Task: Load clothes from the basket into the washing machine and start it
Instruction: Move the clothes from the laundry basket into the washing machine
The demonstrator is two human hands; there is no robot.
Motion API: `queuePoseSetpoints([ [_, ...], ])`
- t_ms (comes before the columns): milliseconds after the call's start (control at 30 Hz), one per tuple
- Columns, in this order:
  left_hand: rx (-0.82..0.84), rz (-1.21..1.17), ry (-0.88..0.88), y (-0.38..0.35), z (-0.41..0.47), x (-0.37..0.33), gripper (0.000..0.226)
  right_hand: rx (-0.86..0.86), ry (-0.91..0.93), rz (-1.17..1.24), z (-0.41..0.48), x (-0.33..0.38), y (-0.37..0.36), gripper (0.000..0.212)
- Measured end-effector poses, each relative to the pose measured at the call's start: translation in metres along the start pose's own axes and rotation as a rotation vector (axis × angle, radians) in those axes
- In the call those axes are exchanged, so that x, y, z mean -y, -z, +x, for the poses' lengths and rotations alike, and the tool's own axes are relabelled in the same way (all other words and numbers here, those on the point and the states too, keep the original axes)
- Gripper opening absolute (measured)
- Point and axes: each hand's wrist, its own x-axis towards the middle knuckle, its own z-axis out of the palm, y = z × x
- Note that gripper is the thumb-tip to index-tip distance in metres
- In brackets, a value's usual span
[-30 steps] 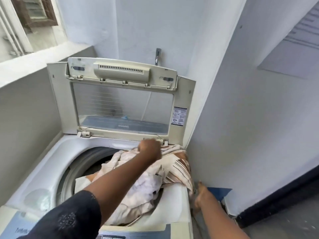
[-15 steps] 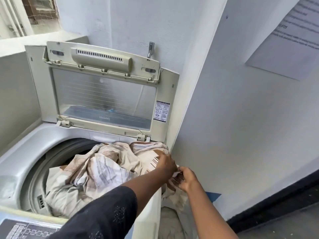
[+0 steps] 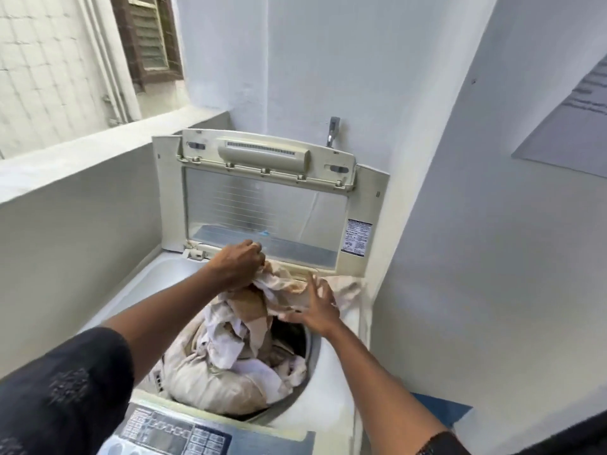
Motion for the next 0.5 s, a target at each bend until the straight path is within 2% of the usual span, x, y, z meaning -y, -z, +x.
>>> queuePoseSetpoints([
  [67,0.134,0.010,0.001,-0.021,-0.018,0.015,0.037,0.126,0.066,-0.197,0.011,0.021,-0.028,0.118],
  [100,0.224,-0.064,0.078,-0.040,-0.026,0.017,0.049,0.188,0.086,-0.258,0.014,0.025,-0.043,0.119],
  [167,0.452,-0.263,0.274,-0.089,-0.042,0.019,0.083,0.291,0.051,-0.369,0.018,0.027,-0.072,0.123],
  [200,0.565,-0.328,0.316,-0.112,-0.048,0.017,0.100,0.324,0.014,-0.420,0.019,0.026,-0.084,0.124],
  [267,0.684,-0.407,0.347,-0.149,-0.058,0.008,0.124,0.372,-0.048,-0.484,0.024,0.018,-0.102,0.126],
  [367,0.695,-0.423,0.369,-0.189,-0.055,-0.001,0.135,0.447,-0.171,-0.476,0.041,0.003,-0.130,0.133],
  [500,0.599,-0.453,0.328,-0.236,-0.023,-0.003,0.137,0.367,-0.276,-0.334,0.063,-0.024,-0.154,0.131],
])
